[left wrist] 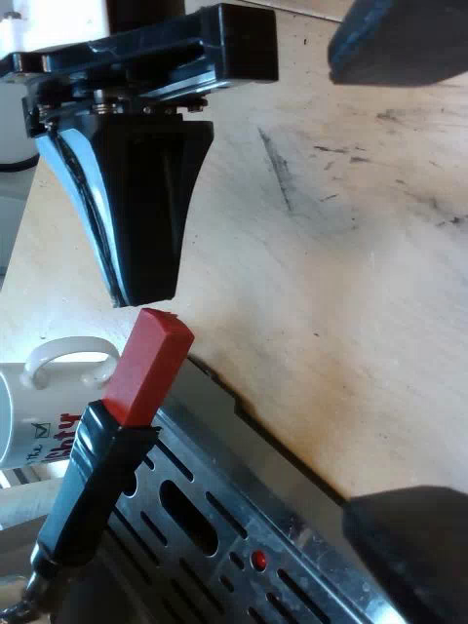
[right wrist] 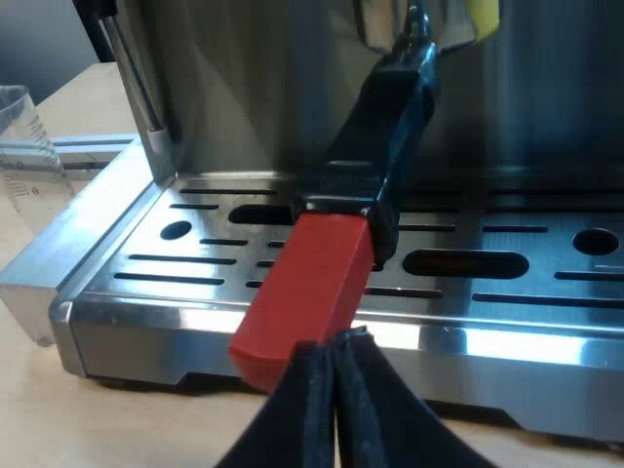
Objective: Grind coffee beans and then tamp
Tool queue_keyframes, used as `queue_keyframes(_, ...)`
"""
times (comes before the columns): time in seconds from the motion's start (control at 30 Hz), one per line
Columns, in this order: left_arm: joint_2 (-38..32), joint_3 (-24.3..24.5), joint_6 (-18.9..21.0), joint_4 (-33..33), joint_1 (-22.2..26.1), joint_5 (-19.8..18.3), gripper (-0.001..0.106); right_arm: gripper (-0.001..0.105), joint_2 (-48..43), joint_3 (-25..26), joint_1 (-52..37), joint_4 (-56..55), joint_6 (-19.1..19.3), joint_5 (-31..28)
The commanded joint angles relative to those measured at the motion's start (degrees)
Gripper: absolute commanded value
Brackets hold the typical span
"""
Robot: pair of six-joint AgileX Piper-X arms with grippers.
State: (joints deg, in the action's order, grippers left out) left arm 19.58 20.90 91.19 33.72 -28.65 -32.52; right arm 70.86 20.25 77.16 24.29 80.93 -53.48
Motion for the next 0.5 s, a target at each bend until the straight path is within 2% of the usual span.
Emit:
queue_keyframes(0.03, 0.16, 0.08, 0.17, -0.94, -0.31, -0.69, 0.084, 0.002, -0.21, 0.05, 1.79, 0.2, 0.33, -0.65)
queue_keyframes(0.13, 0.16, 0.08, 0.17, -0.94, -0.31, -0.69, 0.084, 0.002, -0.21, 0.05, 4.03, 0.06, 0.33, -3.73)
queue_keyframes(0.27, 0.16, 0.08, 0.17, -0.94, -0.31, -0.69, 0.084, 0.002, -0.21, 0.05, 5.42, -0.67, 0.33, -4.0)
queue_keyframes(0.5, 0.16, 0.08, 0.17, -0.94, -0.31, -0.69, 0.084, 0.002, 0.56, 0.05, 3.74, -1.79, 0.33, 2.0)
